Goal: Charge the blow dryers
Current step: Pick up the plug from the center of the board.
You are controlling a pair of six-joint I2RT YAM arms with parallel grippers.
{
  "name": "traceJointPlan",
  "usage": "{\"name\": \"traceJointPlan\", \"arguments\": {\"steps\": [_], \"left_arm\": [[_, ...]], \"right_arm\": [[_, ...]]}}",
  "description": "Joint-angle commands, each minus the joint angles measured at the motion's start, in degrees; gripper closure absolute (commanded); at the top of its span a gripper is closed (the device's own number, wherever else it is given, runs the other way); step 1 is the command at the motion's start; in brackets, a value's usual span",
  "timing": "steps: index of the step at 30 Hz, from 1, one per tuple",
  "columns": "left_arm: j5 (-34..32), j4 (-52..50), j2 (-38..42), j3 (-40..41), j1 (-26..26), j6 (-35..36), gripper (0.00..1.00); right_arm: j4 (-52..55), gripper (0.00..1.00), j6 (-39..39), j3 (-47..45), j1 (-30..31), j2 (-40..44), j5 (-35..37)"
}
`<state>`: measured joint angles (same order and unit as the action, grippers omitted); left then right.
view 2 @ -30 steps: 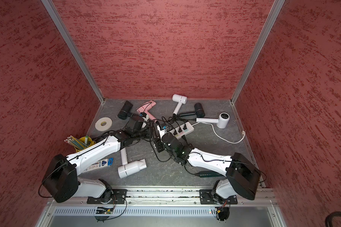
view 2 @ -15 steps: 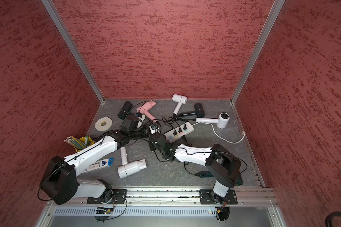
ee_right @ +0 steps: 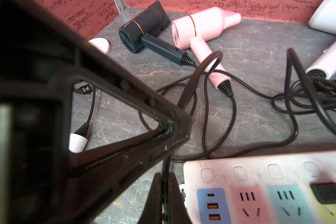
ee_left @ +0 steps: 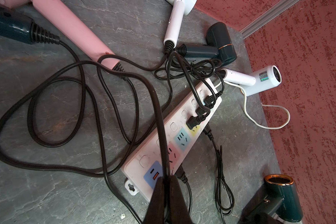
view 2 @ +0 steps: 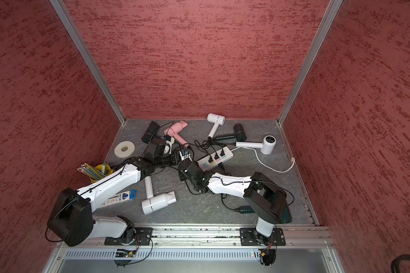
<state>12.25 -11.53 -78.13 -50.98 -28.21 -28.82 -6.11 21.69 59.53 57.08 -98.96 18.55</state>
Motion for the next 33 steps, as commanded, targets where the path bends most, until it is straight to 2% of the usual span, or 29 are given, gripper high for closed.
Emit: {"name": "traceJointPlan", "arguments": {"steps": [1, 5, 13, 14, 17, 19, 23, 30, 33], "left_arm": [[2.7, 3.36, 1.67, 1.12, 0.35, -0.46, 0.94], [2.36, 4.62, 2.47, 2.27, 0.43, -0.82, 0.57], [1.12, 9.85, 7.24, 6.98, 0.8, -1.35, 0.03], [0.74, 10.59, 7.89, 7.67, 0.82, -1.38, 0.0], [-0.63, 12.68, 9.45, 9.76, 0.78, -1.43, 0.0], [0.95, 14.77, 8.95, 10.55, 0.63, -1.14, 0.0], [5.38, 17.05, 5.06, 9.05, -0.95, 0.28, 0.0], [7.27, 19.52, -0.32, 7.27, -5.4, 2.52, 0.0], [8.75, 19.94, -2.98, 6.22, -5.89, 2.72, 0.05]], "right_arm": [[-0.18, 1.0, 0.85, 0.63, 0.05, 0.28, 1.76], [-0.79, 1.0, 1.3, -0.39, -0.51, 2.36, 1.68], [-5.64, 1.0, 3.29, -5.18, -5.01, 9.53, -3.59], [-6.35, 1.0, 3.67, -5.78, -5.55, 10.31, -4.43], [-8.15, 1.0, 4.87, -7.05, -7.77, 12.45, -7.35], [-9.14, 1.0, 5.58, -7.73, -8.99, 13.55, -8.68], [-10.99, 1.0, 7.53, -8.79, -11.18, 15.06, -10.58], [-13.68, 1.0, 10.85, -9.67, -15.12, 17.81, -15.13], [-15.33, 1.0, 12.22, -10.33, -16.36, 18.59, -17.81]]}}
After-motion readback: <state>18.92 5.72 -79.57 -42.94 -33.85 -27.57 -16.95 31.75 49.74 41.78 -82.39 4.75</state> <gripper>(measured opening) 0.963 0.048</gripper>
